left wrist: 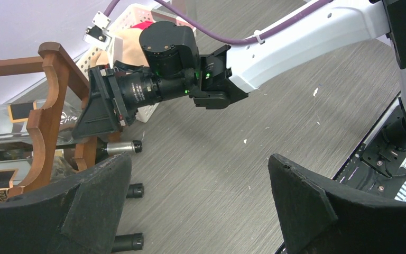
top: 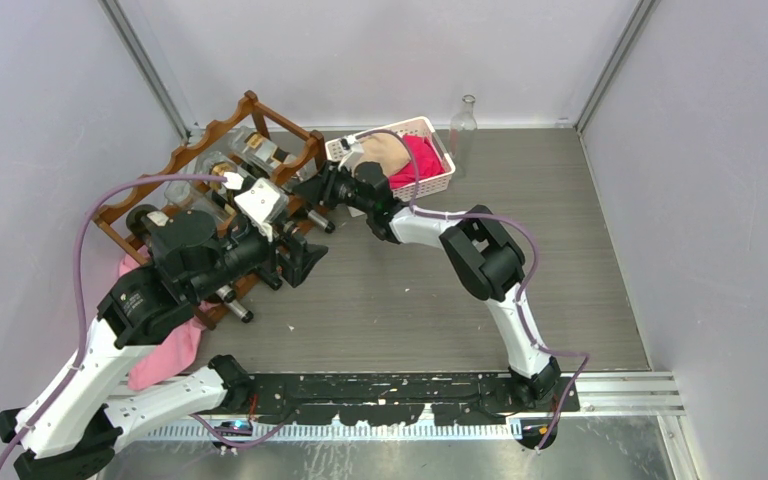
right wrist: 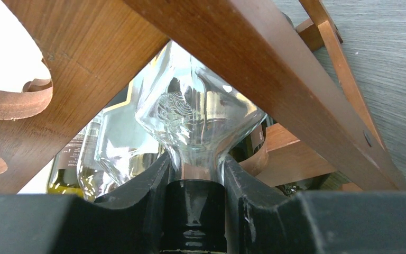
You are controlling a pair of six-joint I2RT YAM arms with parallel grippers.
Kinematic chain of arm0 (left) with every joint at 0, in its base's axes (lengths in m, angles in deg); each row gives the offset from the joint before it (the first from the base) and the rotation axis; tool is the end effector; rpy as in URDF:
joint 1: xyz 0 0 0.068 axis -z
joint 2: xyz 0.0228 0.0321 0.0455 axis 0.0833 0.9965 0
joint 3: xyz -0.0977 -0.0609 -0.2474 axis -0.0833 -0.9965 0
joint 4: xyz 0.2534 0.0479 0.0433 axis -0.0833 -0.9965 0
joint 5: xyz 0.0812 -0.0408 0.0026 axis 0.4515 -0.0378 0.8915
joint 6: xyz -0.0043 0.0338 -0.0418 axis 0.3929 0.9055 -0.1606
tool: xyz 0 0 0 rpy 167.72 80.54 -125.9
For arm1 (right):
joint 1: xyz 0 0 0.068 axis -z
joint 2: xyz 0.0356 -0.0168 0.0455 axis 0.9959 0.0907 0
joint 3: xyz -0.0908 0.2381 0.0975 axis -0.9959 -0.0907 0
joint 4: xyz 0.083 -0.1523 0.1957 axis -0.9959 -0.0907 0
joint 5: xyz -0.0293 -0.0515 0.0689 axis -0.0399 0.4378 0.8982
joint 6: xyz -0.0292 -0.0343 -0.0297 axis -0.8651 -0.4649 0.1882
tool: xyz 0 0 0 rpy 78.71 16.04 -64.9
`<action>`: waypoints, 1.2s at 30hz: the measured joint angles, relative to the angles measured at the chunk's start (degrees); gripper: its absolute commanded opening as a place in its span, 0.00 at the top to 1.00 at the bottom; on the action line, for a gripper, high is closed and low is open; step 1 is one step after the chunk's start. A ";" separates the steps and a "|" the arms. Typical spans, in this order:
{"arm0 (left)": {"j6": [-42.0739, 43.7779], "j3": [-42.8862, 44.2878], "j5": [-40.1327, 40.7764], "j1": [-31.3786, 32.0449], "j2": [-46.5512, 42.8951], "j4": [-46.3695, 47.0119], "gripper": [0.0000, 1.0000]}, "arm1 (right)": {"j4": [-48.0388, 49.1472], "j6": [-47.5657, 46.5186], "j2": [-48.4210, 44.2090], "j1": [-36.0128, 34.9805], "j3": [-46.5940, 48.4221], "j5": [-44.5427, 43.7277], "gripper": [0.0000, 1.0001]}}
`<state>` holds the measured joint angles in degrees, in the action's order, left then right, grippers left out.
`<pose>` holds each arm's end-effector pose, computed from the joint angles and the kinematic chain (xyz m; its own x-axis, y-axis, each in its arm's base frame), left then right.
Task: Put the wine bottle on the wine rack
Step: Place the wine bottle in the wine rack.
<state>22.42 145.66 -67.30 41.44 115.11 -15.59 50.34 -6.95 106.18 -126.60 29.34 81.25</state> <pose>0.0939 -0.0962 0.4430 -0.1554 0.1378 -0.9782 0.6962 0.7178 -0.0095 0.3785 0.3522 0.2107 -0.5833 0.3527 -0.7317 -0.6207 0.3875 0.6816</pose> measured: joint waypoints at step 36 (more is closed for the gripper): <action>0.00 0.00 0.00 0.00 -0.44 -0.24 0.00 | -7.76 -7.23 1.18 -2.23 6.32 -6.14 0.81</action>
<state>22.42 145.66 -67.30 41.44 114.67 -15.83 42.58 -14.19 107.36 -128.83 35.66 75.11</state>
